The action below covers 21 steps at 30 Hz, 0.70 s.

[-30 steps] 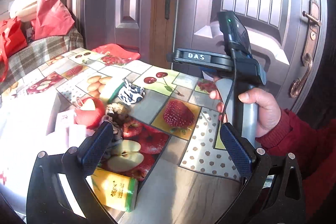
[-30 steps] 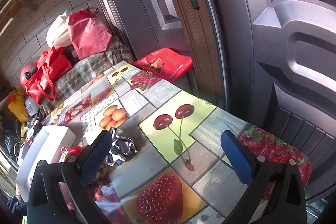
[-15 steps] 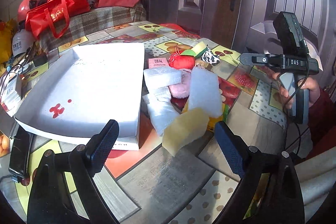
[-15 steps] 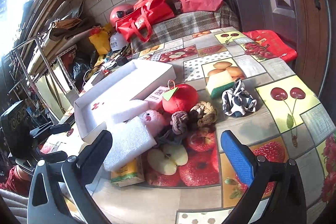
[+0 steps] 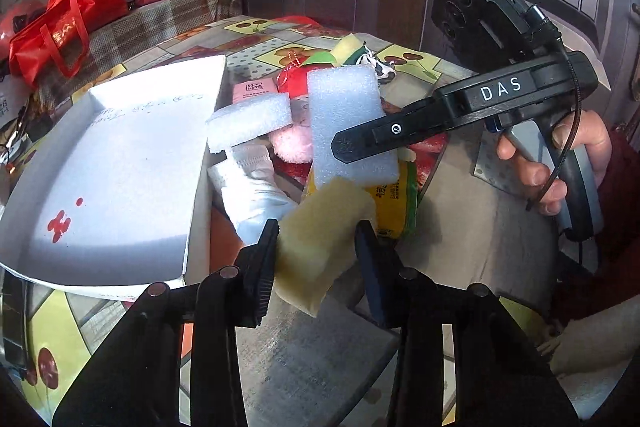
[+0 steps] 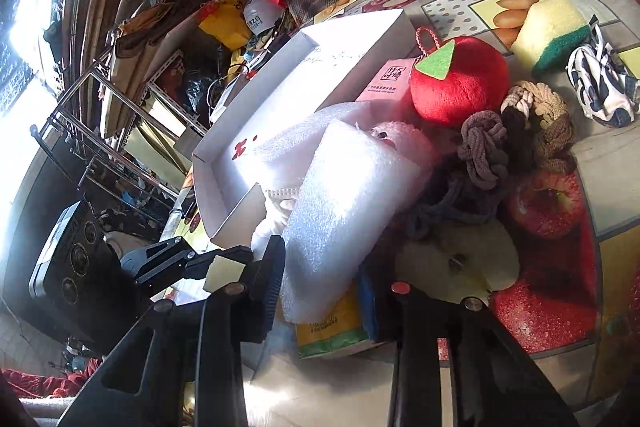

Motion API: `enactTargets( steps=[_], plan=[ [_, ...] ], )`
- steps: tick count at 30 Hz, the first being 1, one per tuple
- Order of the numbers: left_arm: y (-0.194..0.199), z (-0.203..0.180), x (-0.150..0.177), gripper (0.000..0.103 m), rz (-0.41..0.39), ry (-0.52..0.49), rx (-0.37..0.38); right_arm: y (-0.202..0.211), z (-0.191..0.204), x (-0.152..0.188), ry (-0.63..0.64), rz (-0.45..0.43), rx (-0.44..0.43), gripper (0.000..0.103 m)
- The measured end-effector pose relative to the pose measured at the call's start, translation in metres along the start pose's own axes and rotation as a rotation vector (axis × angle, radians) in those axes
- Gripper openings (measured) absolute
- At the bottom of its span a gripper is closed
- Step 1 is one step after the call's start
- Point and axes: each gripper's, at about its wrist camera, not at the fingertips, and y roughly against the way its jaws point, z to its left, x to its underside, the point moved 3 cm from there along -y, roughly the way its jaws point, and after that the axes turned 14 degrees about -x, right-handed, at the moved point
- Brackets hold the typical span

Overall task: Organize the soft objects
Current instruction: 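Grasp the yellow sponge with the left tool while the right tool grasps a white foam strip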

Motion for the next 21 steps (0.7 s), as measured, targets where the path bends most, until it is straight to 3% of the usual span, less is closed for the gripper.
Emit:
enactTargets(
  steps=[4, 12, 21],
  plan=[
    [0.015, 0.009, 0.002, 0.025, -0.046, 0.037, -0.01, 0.016, 0.006, 0.0, 0.033, -0.048, -0.03, 0.019],
    [0.037, 0.042, -0.011, 0.025, -0.162, 0.199, -0.088, 0.05, 0.028, -0.01, 0.172, -0.221, 0.04, 0.019],
    [0.06, 0.083, -0.023, 0.025, -0.256, 0.353, -0.211, 0.057, 0.058, -0.026, 0.309, -0.288, 0.086, 0.019]
  ],
)
